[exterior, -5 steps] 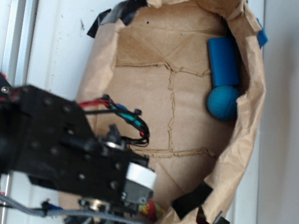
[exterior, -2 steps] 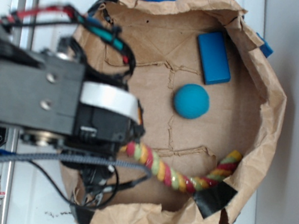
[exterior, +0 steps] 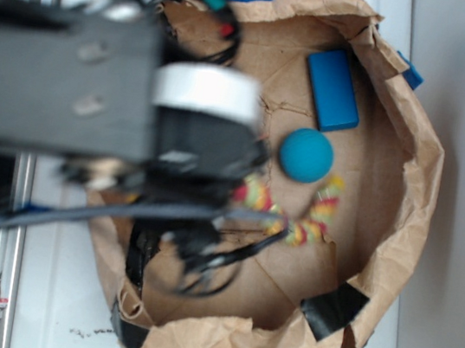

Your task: Grab the multicolored rope.

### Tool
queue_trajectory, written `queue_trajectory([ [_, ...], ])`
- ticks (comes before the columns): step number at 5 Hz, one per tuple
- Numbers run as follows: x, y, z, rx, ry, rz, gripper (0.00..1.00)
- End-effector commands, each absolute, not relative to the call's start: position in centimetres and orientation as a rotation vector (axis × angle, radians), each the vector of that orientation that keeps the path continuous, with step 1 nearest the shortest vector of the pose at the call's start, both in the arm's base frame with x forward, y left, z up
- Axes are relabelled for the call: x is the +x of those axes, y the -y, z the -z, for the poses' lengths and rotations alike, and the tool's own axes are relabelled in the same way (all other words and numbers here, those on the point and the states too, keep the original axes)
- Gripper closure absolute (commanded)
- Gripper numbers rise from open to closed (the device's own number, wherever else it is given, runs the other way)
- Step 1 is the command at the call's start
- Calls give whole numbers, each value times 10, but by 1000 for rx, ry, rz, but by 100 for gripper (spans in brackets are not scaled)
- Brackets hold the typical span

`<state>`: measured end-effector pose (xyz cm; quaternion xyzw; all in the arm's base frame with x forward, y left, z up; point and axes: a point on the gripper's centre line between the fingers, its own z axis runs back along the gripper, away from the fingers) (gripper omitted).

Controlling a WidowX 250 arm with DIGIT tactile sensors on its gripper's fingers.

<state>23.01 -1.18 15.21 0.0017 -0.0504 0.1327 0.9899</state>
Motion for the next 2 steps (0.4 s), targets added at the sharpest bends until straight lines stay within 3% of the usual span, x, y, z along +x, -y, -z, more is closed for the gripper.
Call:
queue_trajectory([
  [1,265,-25,-163,-44,165,-350,100],
  [2,276,-23,-161,-48,161,-331,100],
])
